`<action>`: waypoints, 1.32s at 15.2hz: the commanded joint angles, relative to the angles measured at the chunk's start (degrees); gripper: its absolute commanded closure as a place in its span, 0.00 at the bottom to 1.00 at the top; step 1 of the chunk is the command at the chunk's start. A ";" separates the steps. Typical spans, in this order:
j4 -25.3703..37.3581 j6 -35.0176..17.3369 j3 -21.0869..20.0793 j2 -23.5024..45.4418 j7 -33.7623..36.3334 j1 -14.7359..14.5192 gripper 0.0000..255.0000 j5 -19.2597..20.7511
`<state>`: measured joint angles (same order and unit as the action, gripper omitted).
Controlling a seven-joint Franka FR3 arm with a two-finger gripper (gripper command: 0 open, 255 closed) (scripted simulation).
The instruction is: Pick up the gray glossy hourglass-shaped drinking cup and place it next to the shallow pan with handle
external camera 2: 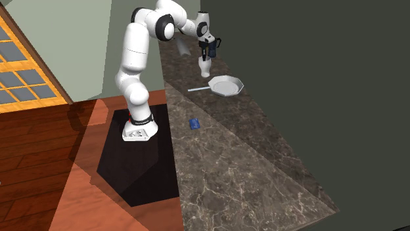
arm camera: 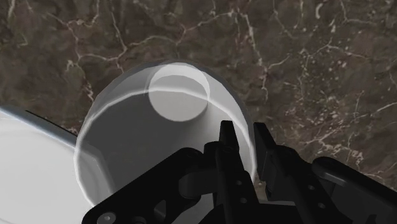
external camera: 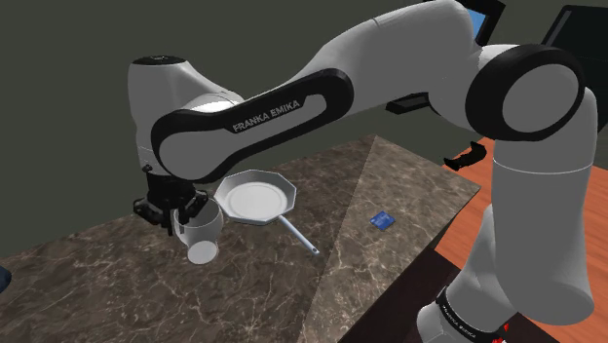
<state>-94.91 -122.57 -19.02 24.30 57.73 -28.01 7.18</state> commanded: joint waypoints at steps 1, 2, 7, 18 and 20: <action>0.00 -0.03 0.00 -0.01 0.00 0.00 1.00 0.01; 0.00 -0.03 0.00 -0.01 0.00 0.00 1.00 0.01; 0.00 -0.04 0.00 -0.01 0.00 0.00 0.00 0.00; 3.05 5.88 -0.51 -3.01 -0.74 0.46 0.00 -1.19; 3.06 5.87 -0.51 -3.01 -0.74 0.45 0.00 -1.19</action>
